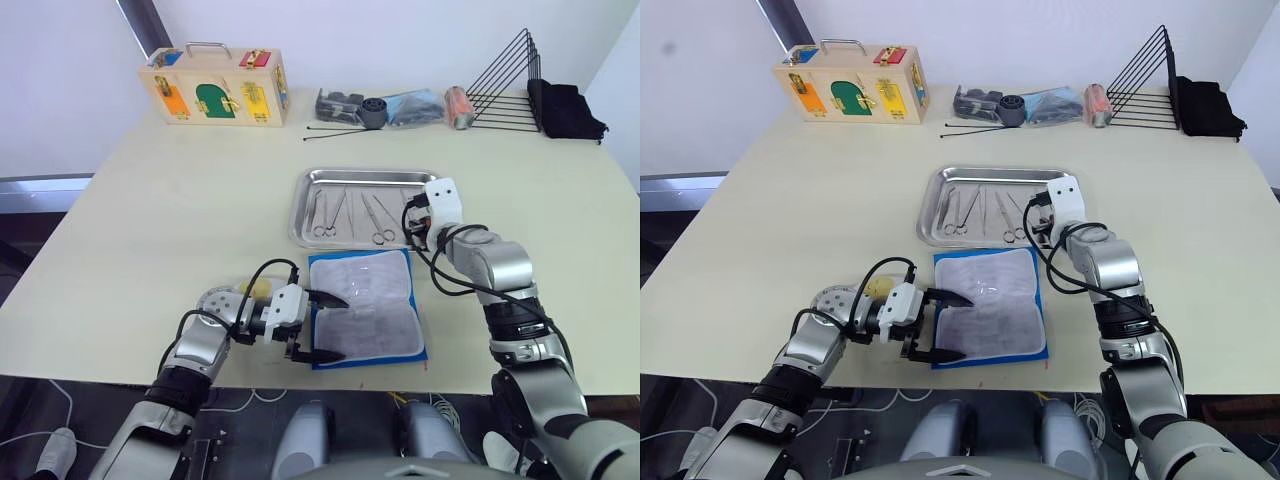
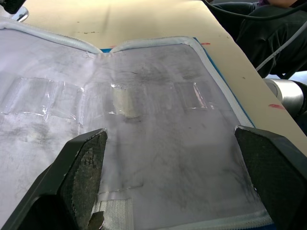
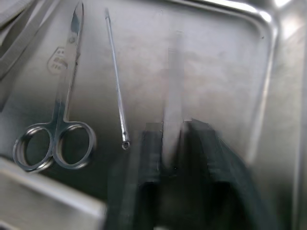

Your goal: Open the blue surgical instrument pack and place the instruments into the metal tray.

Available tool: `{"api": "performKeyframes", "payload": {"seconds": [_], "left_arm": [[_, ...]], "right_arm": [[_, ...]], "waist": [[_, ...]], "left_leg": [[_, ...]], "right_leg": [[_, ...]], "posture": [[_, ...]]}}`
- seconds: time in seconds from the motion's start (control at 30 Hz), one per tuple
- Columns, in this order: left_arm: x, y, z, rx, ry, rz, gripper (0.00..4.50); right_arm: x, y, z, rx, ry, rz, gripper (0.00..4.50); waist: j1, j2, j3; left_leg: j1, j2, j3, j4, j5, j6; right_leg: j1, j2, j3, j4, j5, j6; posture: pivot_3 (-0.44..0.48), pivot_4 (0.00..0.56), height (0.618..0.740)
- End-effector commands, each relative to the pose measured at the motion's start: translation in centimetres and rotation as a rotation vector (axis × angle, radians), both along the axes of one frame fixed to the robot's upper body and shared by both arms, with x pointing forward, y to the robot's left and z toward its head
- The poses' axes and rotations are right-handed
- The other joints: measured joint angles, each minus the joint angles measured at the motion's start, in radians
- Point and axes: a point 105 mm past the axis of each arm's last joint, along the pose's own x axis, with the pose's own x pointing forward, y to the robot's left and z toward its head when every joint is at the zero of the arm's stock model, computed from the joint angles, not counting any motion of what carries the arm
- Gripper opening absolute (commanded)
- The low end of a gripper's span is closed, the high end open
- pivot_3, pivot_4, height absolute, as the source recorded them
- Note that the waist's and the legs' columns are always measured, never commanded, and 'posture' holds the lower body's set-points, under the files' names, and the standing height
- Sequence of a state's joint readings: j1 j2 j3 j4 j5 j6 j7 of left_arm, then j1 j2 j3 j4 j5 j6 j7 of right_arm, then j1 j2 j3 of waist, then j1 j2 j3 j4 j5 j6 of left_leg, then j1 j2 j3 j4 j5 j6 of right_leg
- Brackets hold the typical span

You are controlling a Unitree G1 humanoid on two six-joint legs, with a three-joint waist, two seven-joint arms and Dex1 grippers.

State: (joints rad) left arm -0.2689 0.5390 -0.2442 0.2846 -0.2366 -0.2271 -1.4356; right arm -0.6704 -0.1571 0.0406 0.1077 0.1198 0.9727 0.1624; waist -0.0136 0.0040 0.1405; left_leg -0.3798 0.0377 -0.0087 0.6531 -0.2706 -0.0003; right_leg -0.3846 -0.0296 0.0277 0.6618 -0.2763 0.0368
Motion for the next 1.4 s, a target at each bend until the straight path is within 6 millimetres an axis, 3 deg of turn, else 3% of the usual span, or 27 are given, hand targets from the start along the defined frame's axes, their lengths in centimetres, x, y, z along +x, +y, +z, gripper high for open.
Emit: {"api": "performKeyframes", "payload": {"seconds": [0.03, 0.07, 0.13, 0.3, 0.4, 0.5, 0.6, 0.8, 0.97, 1.1, 1.27, 1.4], "left_arm": [[-1.6, 0.6, -3.5, 0.096, 0.134, 0.01, 4.5], [-1.6, 0.6, -3.4, 0.094, 0.134, 0.011, 4.5], [-1.6, 0.6, -3.3, 0.087, 0.131, 0.013, 4.5], [-1.6, 0.4, -2.3, 0.082, 0.068, -0.015, 4.5], [-1.3, -0.1, -0.7, 0.027, 0.03, -0.005, 4.5], [-1.0, -0.4, 1.1, -0.031, -0.006, 0.018, 4.5], [-0.6, -0.6, 3.7, -0.129, -0.03, 0.058, 4.5], [1.0, 0.4, 9.8, -0.318, -0.086, 0.237, 4.5], [2.7, 3.7, 12.6, -0.384, -0.128, 0.455, 4.5], [3.2, 7.0, 13.3, -0.393, -0.137, 0.605, 4.5], [2.5, 14.1, 11.7, -0.303, -0.148, 0.865, 4.5], [0.9, 18.5, 9.7, -0.245, -0.132, 1.043, 4.5]], "right_arm": [[0.3, 0.4, 3.0, 0.015, -0.122, 0.021, 3.28], [0.3, 0.4, 3.5, 0.013, -0.144, 0.028, 3.85], [0.2, 0.5, 4.3, 0.012, -0.183, 0.048, 4.33], [-0.8, 0.8, 6.1, 0.047, -0.278, 0.138, 4.33], [-2.1, 1.0, 7.2, 0.113, -0.384, 0.248, 4.33], [-3.1, 0.0, 7.1, 0.131, -0.419, 0.29, 4.33], [-3.9, -1.4, 7.0, 0.138, -0.461, 0.311, 4.33], [-6.1, -4.3, 7.3, 0.182, -0.574, 0.391, 4.33], [-8.0, -6.3, 6.3, 0.242, -0.549, 0.474, 4.33], [-8.7, -8.1, 6.4, 0.295, -0.547, 0.479, 4.33], [-9.6, -10.3, 6.0, 0.278, -0.558, 0.457, 4.33], [-10.8, -12.0, 4.5, 0.251, -0.521, 0.424, 4.33]], "waist": [[0.0, 0.0, 0.0], [0.0, 0.0, 0.0], [0.0, 0.0, 0.0], [-0.002, 0.0, 0.0], [-0.003, 0.0, 0.0], [-0.002, -0.001, 0.001], [-0.002, -0.003, 0.004], [-0.001, -0.011, 0.011], [-0.004, -0.012, 0.015], [-0.003, -0.014, 0.017], [-0.002, -0.014, 0.019], [0.0, -0.014, 0.019]], "left_leg": [[0.0, 0.0, 0.0, 0.0, 0.0, 0.0], [0.0, 0.0, 0.0, 0.0, 0.0, 0.0], [0.0, 0.0, 0.0, 0.0, 0.0, 0.0], [0.0, 0.0, 0.0, 0.0, 0.0, 0.0], [-0.002, 0.0, 0.0, -0.002, 0.0, 0.0], [-0.01, 0.0, 0.0, -0.002, 0.0, 0.0], [-0.019, 0.0, 0.0, 0.0, 0.0, 0.0], [-0.02, 0.001, -0.001, 0.0, 0.0, 0.0], [-0.019, 0.001, -0.001, 0.0, 0.0, 0.0], [-0.019, 0.001, -0.001, 0.0, 0.0, 0.0], [-0.018, 0.001, -0.001, 0.0, 0.0, 0.0], [-0.018, 0.001, 0.0, 0.0, 0.0, 0.0]], "right_leg": [[0.0, 0.0, 0.0, 0.0, 0.0, 0.0], [0.0, 0.0, 0.0, 0.0, 0.0, 0.0], [0.0, 0.0, 0.0, 0.0, 0.0, 0.0], [0.0, 0.0, 0.0, 0.0, 0.0, 0.0], [-0.003, 0.0, 0.0, -0.001, 0.0, 0.0], [-0.011, 0.0, 0.001, -0.001, 0.0, 0.0], [-0.018, 0.0, 0.0, 0.0, 0.001, 0.0], [-0.019, 0.0, -0.001, 0.001, 0.001, 0.0], [-0.019, 0.0, 0.001, 0.001, 0.001, 0.0], [-0.019, 0.0, 0.001, 0.001, 0.001, 0.0], [-0.019, 0.0, 0.001, 0.001, 0.001, 0.0], [-0.019, -0.001, 0.001, 0.001, 0.001, 0.0]], "posture": [[0.0, 0.15, 0.74], [0.0, 0.15, 0.74], [0.0, 0.15, 0.74], [0.0, 0.15, 0.74], [0.0, 0.15, 0.74], [0.0, 0.15, 0.74], [0.0, 0.15, 0.74], [0.0, 0.15, 0.74], [0.0, 0.15, 0.74], [0.0, 0.15, 0.74], [0.0, 0.15, 0.74], [0.0, 0.15, 0.74]]}}
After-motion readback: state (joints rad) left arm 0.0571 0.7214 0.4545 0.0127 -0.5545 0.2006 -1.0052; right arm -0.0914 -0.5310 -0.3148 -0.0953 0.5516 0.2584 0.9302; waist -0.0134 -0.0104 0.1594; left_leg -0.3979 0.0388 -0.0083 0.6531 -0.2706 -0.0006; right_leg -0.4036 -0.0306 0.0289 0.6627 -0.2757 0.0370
